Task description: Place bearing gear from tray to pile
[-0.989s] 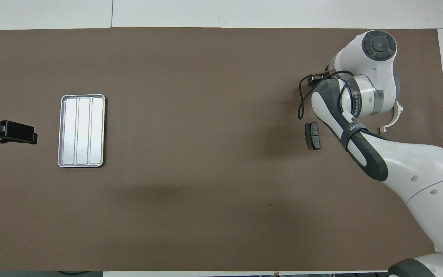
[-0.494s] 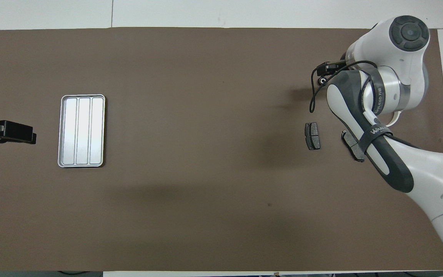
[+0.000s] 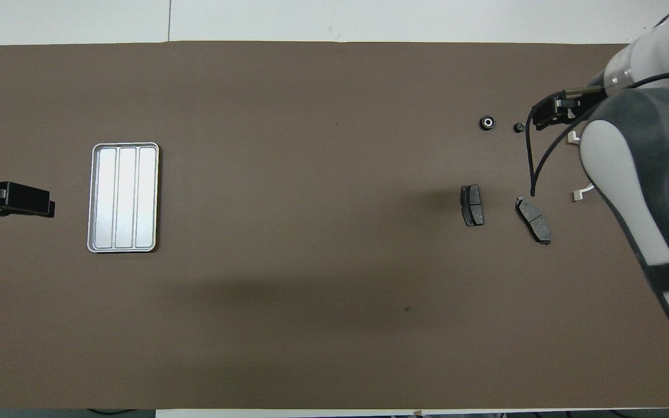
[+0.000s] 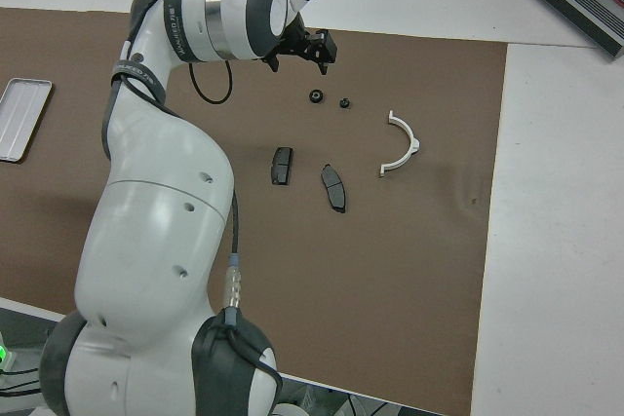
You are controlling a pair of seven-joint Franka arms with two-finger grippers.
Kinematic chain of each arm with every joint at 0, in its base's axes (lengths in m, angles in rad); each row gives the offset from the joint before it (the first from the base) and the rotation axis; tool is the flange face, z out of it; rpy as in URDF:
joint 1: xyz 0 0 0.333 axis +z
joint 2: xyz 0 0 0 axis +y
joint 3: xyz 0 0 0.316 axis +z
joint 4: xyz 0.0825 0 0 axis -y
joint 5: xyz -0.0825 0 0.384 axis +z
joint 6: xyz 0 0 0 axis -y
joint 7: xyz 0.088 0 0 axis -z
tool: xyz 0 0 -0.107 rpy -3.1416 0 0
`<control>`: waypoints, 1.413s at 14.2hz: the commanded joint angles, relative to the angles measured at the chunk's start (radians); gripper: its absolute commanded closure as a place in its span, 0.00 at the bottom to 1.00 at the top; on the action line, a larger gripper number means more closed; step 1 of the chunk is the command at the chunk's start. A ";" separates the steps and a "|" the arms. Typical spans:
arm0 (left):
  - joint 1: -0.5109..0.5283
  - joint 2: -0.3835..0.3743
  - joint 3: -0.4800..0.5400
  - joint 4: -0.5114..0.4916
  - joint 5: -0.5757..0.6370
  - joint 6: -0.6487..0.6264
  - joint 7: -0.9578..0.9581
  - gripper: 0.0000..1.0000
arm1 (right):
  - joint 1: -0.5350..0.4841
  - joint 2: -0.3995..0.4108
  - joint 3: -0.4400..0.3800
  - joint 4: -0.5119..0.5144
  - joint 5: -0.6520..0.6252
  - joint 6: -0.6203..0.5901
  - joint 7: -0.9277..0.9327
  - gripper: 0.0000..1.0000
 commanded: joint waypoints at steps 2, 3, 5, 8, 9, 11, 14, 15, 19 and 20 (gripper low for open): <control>-0.007 -0.018 0.009 -0.017 -0.009 -0.003 0.000 0.00 | -0.019 -0.209 0.013 -0.041 0.054 -0.228 0.018 0.00; -0.007 -0.018 0.009 -0.017 -0.009 -0.003 0.000 0.00 | -0.020 -0.240 0.015 -0.042 0.056 -0.274 0.019 0.00; -0.007 -0.018 0.010 -0.017 -0.009 -0.003 0.000 0.00 | -0.031 -0.292 0.029 -0.045 0.054 -0.332 0.021 0.00; -0.007 -0.018 0.009 -0.017 -0.009 -0.003 0.000 0.00 | -0.026 -0.305 0.030 -0.050 0.054 -0.375 0.019 0.00; -0.007 -0.018 0.009 -0.017 -0.009 -0.003 0.000 0.00 | -0.023 -0.305 0.030 -0.059 0.054 -0.371 0.021 0.00; -0.007 -0.018 0.009 -0.017 -0.009 -0.003 0.000 0.00 | -0.022 -0.305 0.029 -0.068 0.051 -0.353 0.021 0.00; -0.007 -0.018 0.009 -0.017 -0.009 -0.003 0.000 0.00 | -0.011 -0.305 0.029 -0.076 0.039 -0.323 0.024 0.00; -0.007 -0.018 0.009 -0.017 -0.009 -0.003 0.000 0.00 | -0.011 -0.305 0.029 -0.076 0.039 -0.307 0.022 0.00; -0.007 -0.018 0.010 -0.017 -0.009 -0.003 0.000 0.00 | -0.013 -0.300 0.029 -0.073 0.042 -0.283 0.025 0.00; -0.007 -0.018 0.009 -0.017 -0.009 -0.003 0.000 0.00 | -0.013 -0.298 0.029 -0.071 0.042 -0.279 0.025 0.00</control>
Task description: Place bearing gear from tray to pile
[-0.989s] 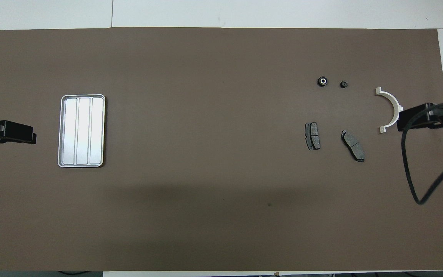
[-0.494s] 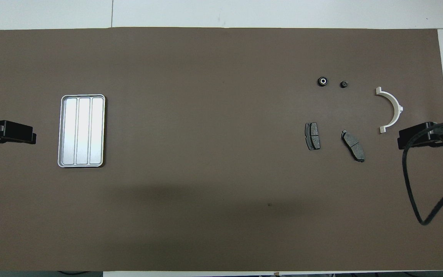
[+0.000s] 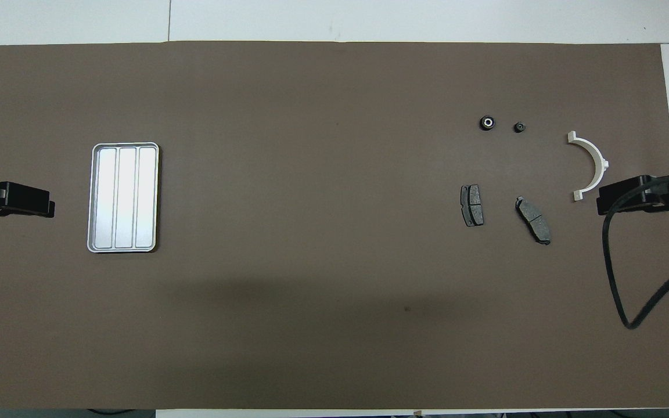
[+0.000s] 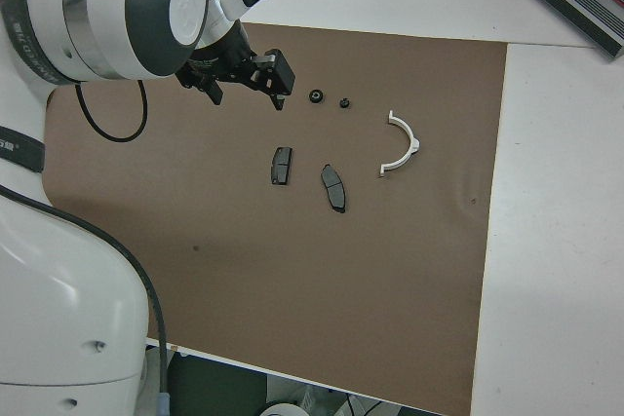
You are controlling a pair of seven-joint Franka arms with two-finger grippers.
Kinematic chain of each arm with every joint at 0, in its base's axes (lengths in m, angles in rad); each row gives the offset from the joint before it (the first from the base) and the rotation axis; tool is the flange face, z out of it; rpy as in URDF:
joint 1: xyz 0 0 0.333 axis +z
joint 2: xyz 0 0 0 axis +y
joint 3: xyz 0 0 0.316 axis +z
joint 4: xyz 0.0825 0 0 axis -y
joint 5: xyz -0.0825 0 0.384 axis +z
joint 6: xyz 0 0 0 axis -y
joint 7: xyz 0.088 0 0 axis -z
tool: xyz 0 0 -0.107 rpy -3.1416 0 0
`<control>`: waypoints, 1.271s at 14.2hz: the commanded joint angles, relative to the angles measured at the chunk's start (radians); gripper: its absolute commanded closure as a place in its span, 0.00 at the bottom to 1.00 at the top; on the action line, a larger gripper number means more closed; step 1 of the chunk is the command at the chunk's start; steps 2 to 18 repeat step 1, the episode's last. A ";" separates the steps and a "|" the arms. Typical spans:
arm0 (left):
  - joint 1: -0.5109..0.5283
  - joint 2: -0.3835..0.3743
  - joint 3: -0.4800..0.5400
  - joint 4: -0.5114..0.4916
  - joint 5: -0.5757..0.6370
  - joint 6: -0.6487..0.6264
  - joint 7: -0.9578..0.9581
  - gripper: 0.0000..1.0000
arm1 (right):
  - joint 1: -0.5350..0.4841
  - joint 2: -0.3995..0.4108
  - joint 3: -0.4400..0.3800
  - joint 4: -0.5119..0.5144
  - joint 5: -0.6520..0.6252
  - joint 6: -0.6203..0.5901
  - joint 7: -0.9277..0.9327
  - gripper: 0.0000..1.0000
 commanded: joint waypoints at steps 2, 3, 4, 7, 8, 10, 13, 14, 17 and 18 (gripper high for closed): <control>-0.007 -0.018 0.008 -0.017 -0.009 -0.003 0.000 0.00 | -0.014 -0.006 0.010 -0.015 0.012 0.031 0.023 0.00; -0.007 -0.018 0.008 -0.017 -0.009 -0.003 0.000 0.00 | -0.014 -0.006 0.010 -0.015 0.012 0.031 0.023 0.00; -0.007 -0.018 0.008 -0.017 -0.009 -0.003 0.000 0.00 | -0.014 -0.006 0.010 -0.015 0.012 0.031 0.023 0.00; -0.007 -0.018 0.008 -0.017 -0.009 -0.003 0.000 0.00 | -0.014 -0.006 0.010 -0.015 0.012 0.031 0.023 0.00; -0.007 -0.018 0.008 -0.017 -0.009 -0.003 0.000 0.00 | -0.014 -0.006 0.010 -0.015 0.012 0.031 0.023 0.00; -0.007 -0.018 0.008 -0.017 -0.009 -0.003 0.000 0.00 | -0.014 -0.006 0.010 -0.015 0.012 0.031 0.023 0.00; -0.007 -0.018 0.008 -0.017 -0.009 -0.003 0.000 0.00 | -0.014 -0.006 0.010 -0.015 0.012 0.031 0.023 0.00; -0.007 -0.018 0.008 -0.017 -0.009 -0.003 0.000 0.00 | -0.014 -0.006 0.010 -0.015 0.012 0.031 0.023 0.00; -0.007 -0.018 0.008 -0.017 -0.009 -0.003 0.000 0.00 | -0.014 -0.006 0.010 -0.015 0.012 0.031 0.023 0.00; -0.007 -0.018 0.008 -0.017 -0.009 -0.003 0.000 0.00 | -0.014 -0.006 0.010 -0.015 0.012 0.031 0.023 0.00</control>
